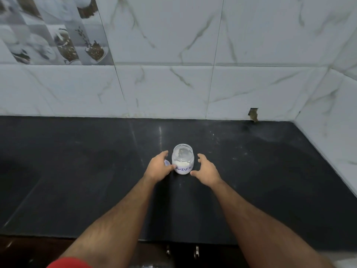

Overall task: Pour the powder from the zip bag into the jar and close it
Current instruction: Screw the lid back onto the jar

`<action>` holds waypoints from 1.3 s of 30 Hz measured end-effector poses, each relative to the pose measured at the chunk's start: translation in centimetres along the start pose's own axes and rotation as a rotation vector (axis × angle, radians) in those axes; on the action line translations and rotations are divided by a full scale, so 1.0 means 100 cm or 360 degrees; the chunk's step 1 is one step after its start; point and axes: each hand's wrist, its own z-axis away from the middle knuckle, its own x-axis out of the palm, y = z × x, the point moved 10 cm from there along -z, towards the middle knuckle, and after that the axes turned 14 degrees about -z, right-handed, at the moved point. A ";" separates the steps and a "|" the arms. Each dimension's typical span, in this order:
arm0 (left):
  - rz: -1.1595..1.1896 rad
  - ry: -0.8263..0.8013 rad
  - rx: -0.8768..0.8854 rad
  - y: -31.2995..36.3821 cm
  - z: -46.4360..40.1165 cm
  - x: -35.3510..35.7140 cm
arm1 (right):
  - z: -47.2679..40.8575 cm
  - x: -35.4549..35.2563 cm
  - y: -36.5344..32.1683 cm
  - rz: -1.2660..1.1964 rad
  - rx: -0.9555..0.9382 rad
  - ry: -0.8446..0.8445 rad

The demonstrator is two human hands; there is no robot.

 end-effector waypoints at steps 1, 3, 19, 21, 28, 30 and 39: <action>0.0016 -0.0023 0.0005 0.002 -0.003 0.003 | -0.005 0.003 -0.001 0.0002 -0.0004 -0.0033; 0.0095 -0.0039 0.0032 0.010 -0.009 0.005 | -0.013 0.008 -0.004 -0.0013 -0.0035 -0.0104; 0.0581 0.0137 -0.0186 0.055 -0.033 0.007 | -0.037 -0.020 0.008 -0.0655 -0.0283 -0.0434; 0.0652 0.0082 -0.0186 0.062 -0.034 0.011 | -0.035 -0.024 0.009 -0.0721 -0.0305 -0.0403; 0.0738 -0.0105 -0.0045 0.084 -0.036 0.012 | -0.031 -0.039 0.008 -0.0873 -0.0291 -0.0110; 0.0675 -0.0019 -0.0085 0.068 -0.038 0.005 | -0.029 -0.040 0.010 -0.0878 -0.0281 -0.0059; -0.0810 -0.0235 -0.0274 -0.028 -0.041 0.022 | -0.022 -0.038 0.026 -0.0919 -0.0164 0.0028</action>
